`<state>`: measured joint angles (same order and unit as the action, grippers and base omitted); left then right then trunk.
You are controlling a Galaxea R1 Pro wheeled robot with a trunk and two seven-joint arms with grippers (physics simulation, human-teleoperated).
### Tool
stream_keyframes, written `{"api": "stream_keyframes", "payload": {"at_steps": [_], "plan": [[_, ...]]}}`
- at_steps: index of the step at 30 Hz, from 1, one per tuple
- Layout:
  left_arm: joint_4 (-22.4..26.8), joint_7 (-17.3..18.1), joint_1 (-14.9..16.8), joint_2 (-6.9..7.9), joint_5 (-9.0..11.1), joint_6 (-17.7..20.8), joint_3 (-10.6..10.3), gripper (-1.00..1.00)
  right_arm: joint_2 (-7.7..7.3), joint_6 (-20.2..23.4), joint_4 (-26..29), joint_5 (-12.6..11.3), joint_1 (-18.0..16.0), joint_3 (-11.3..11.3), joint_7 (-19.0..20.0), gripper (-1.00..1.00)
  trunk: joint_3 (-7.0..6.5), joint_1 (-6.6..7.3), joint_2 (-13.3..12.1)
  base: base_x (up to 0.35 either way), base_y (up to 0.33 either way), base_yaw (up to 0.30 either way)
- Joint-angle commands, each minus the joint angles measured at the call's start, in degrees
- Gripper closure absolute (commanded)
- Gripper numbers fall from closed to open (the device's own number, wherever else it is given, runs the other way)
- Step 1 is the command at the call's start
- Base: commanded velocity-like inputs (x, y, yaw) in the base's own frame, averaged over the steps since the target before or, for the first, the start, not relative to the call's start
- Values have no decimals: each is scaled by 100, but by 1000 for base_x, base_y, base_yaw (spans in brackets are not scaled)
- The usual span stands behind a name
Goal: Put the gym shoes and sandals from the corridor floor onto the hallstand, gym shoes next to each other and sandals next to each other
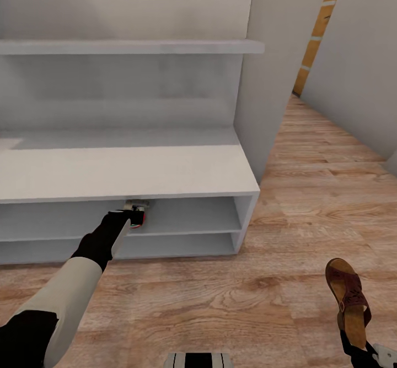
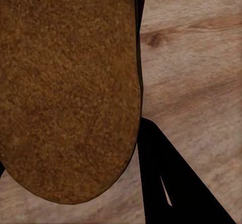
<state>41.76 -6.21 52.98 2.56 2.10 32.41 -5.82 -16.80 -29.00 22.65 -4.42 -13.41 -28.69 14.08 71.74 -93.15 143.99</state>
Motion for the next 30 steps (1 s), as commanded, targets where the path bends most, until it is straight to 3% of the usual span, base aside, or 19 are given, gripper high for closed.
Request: {"api": "stream_keyframes", "payload": {"at_steps": [1, 24, 25, 30], "plan": [[8, -29, 2, 7, 18, 29, -33, 100, 1, 0, -6, -68, -4, -22, 69, 100, 4, 1, 2, 10, 0, 0], [16, -31, 2, 36, 20, 27, -33, 100, 1, 0, -6, -68, -4, -22, 69, 100, 4, 1, 2, 38, 0, 0], [16, -34, 2, 39, 19, 31, -33, -100, 1, 0, -6, -68, -4, -22, 69, 100, 4, 1, 2, 0, 0, 0], [23, -80, 2, 42, 18, 36, -33, -100, 1, 0, -6, -68, -4, -22, 69, 100, 4, 1, 2, 0, 0, 0]]}}
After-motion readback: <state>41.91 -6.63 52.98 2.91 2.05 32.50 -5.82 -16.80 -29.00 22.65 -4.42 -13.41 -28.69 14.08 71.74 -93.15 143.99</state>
